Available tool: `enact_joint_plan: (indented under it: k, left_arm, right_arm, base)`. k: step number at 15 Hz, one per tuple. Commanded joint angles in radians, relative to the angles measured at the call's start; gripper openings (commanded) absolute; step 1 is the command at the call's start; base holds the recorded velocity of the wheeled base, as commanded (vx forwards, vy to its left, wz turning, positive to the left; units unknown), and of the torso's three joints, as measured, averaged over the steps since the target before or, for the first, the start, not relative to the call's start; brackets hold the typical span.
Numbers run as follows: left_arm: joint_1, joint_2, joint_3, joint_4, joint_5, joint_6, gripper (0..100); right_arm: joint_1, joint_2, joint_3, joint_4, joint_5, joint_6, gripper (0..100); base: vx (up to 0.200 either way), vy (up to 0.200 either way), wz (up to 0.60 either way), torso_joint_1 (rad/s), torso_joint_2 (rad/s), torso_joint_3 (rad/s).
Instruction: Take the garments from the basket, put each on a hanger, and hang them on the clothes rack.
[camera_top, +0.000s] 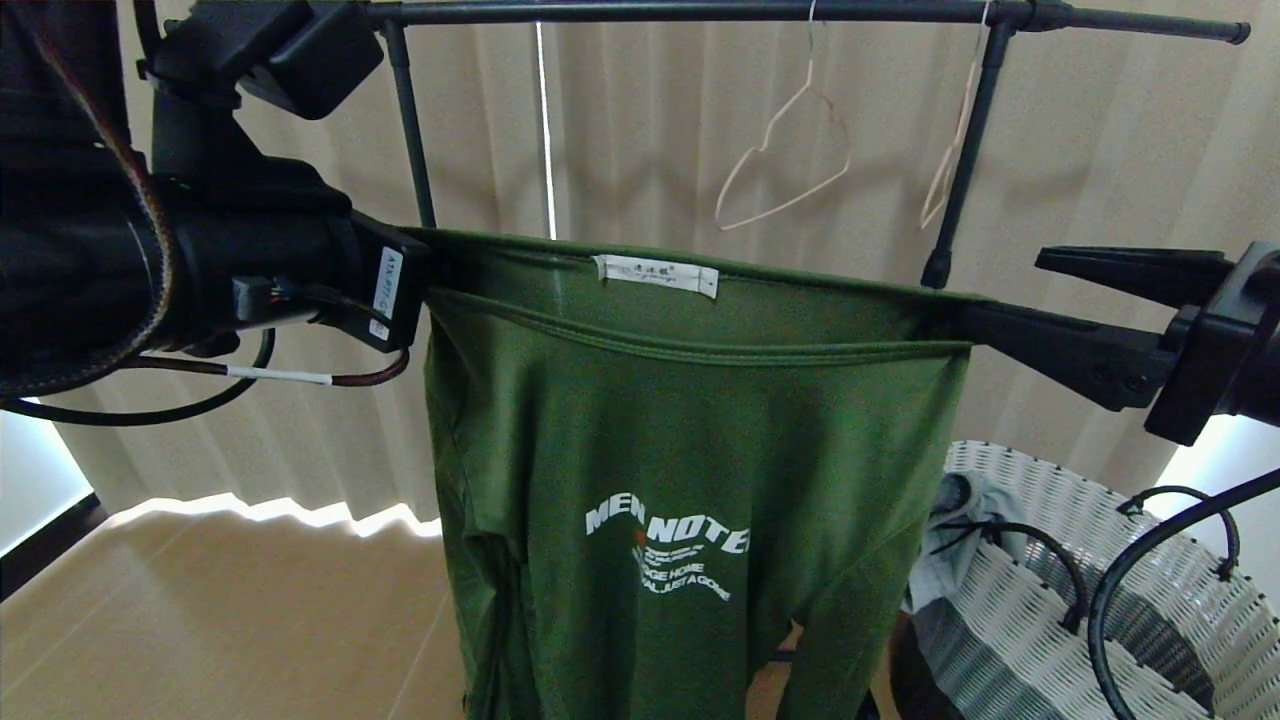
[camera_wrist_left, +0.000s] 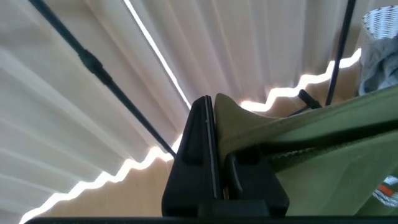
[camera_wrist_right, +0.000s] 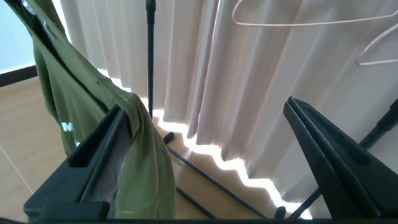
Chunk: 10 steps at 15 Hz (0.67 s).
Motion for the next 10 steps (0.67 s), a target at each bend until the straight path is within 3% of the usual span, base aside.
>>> enact_joint_plan:
  k: [1, 10]
  left_arm:
    - [0.001, -0.001, 0.000, 0.000, 0.005, -0.001, 0]
    - [0.018, 0.005, 0.008, -0.001, 0.005, 0.009, 0]
  right_arm:
    - [0.000, -0.021, 0.008, 0.000, 0.002, 0.000, 100]
    - [0.000, -0.077, 0.057, -0.009, 0.119, 0.000, 100]
  base:
    - [0.000, 0.000, 0.00, 0.000, 0.00, 0.000]
    - [0.000, 0.000, 0.00, 0.000, 0.00, 0.000]
